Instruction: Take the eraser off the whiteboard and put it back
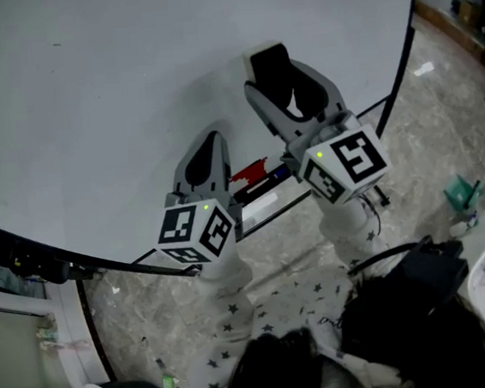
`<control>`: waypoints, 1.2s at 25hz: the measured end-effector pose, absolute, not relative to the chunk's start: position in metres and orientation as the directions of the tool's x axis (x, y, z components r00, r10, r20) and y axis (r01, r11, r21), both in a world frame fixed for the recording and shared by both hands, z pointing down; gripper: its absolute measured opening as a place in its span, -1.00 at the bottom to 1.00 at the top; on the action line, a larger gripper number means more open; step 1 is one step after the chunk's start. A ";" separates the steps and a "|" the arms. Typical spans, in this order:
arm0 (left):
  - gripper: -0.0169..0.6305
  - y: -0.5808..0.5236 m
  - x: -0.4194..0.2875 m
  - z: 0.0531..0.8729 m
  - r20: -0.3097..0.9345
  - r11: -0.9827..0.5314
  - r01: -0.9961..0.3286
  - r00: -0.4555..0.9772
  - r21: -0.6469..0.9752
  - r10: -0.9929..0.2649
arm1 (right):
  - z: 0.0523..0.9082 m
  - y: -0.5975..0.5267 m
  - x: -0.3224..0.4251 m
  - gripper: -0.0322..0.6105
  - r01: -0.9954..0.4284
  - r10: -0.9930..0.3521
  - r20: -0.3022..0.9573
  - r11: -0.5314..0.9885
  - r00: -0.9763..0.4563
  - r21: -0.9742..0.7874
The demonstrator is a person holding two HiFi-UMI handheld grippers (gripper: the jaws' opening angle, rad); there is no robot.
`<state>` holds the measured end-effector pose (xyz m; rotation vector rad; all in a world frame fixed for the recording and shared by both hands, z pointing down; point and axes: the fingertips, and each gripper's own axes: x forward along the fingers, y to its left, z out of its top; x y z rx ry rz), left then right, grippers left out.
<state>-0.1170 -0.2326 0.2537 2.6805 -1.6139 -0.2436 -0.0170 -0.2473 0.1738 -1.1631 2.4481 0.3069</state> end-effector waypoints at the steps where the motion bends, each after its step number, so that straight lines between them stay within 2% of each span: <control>1: -0.94 -0.232 -0.114 0.253 -0.133 -0.477 -0.875 0.465 0.082 -0.875 | 0.172 -0.243 -0.013 -0.11 -0.775 -0.683 -0.458 0.632 -0.568 0.019; 9: -0.94 -0.223 -0.091 0.241 -0.147 -0.493 -0.867 0.479 0.072 -0.865 | 0.158 -0.217 0.015 -0.11 -0.758 -0.659 -0.483 0.652 -0.577 0.015; 17: -0.94 -0.220 -0.087 0.242 -0.122 -0.500 -0.866 0.494 0.023 -0.861 | 0.162 -0.219 0.012 -0.11 -0.746 -0.653 -0.476 0.666 -0.589 0.008; 30: -0.94 -0.218 -0.086 0.235 -0.158 -0.500 -0.865 0.488 0.042 -0.858 | 0.164 -0.222 0.010 -0.11 -0.736 -0.645 -0.468 0.677 -0.604 0.015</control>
